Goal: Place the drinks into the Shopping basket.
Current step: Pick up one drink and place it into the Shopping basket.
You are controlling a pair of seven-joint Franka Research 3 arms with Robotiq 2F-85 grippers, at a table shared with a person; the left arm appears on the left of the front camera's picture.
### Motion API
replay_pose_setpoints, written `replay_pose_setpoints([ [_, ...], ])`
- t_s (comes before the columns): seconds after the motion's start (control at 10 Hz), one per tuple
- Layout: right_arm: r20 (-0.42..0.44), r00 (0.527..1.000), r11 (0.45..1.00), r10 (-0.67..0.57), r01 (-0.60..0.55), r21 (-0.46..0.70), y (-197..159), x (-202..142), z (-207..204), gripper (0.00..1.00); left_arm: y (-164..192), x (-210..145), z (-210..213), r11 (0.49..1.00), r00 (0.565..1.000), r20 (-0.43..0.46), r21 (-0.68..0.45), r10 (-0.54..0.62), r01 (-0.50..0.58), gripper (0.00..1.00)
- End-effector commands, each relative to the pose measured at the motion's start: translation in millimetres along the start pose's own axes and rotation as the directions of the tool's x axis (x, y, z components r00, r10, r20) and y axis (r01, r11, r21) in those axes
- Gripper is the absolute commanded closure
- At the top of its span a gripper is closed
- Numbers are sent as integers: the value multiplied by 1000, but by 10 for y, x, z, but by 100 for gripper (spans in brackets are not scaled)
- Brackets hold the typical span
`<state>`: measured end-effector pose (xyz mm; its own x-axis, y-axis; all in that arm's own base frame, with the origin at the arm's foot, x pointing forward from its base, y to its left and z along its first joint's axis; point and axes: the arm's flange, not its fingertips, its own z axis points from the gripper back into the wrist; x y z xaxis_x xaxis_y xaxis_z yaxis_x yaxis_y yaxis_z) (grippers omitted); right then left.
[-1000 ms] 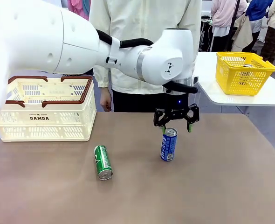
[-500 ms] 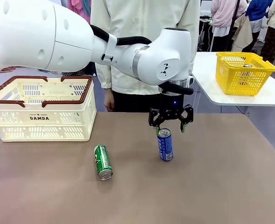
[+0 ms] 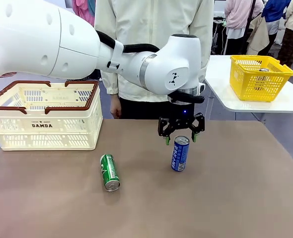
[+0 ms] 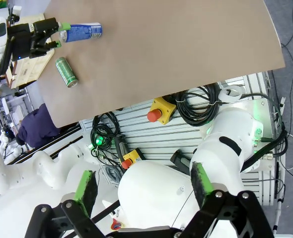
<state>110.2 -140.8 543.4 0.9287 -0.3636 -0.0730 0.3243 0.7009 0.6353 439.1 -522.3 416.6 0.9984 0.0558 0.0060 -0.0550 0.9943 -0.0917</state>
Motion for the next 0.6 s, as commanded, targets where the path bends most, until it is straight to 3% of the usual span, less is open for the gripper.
replay_pose_setpoints([
  [0.0, 0, 1000, 1000, 22, -22, 12, -40, -90, 28, 0, 93, -45, -13, 1000, 1000, 2, 6, 19, -19, 0],
  [0.5, 0, 1000, 1000, 22, -22, 12, -40, -90, 28, 0, 128, 9, -317, 1000, 998, -62, 7, 5, -5, 0],
])
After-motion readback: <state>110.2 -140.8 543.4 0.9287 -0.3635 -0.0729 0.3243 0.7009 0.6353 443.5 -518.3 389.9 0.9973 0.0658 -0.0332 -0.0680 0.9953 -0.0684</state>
